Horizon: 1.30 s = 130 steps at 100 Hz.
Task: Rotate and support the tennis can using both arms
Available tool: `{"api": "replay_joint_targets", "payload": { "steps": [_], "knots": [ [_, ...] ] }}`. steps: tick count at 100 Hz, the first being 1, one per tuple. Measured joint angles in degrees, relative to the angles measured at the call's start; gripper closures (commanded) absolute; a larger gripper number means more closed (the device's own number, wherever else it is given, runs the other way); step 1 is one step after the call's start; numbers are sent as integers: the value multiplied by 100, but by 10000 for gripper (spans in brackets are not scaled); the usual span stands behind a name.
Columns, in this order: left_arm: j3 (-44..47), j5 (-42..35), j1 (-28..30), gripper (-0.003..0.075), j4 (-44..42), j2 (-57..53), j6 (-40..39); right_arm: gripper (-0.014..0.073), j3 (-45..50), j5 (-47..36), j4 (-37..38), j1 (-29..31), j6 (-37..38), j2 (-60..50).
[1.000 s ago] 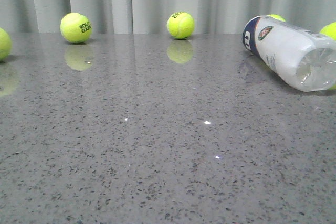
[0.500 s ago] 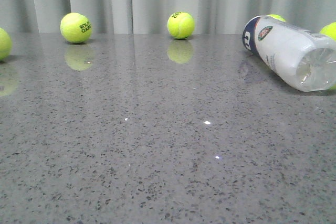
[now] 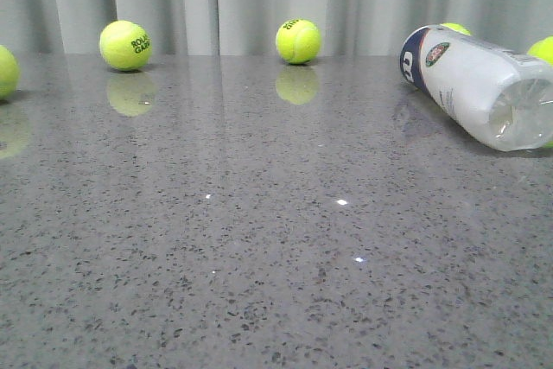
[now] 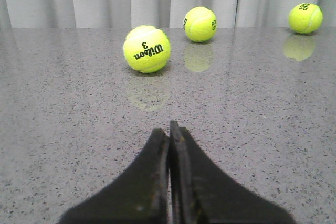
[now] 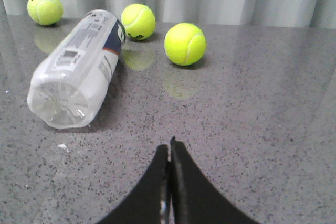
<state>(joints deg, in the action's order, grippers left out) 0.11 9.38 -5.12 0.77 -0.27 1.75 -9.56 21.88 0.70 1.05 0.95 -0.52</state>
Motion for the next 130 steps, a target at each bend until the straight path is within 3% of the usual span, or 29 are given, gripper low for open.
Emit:
{"api": "replay_joint_targets", "payload": {
  "steps": [43,53,65,72,100,130],
  "knots": [
    [0,0,0,739,0,0,0,622,-1472,1538,-10,0,0,2027],
    [0,0,0,739,0,0,0,449,-1621,1668,-70,0,0,2545],
    [0,0,0,739,0,0,0,67,-1862,1835,-150,0,0,3033],
    [0,0,0,739,0,0,0,-77,-2050,1951,-159,0,0,3253],
    [0,0,0,739,0,0,0,-39,-3369,2579,-673,-278,0,4310],
    [0,0,0,739,0,0,0,-39,-5323,3118,-1476,-531,0,6518]
  ]
}}
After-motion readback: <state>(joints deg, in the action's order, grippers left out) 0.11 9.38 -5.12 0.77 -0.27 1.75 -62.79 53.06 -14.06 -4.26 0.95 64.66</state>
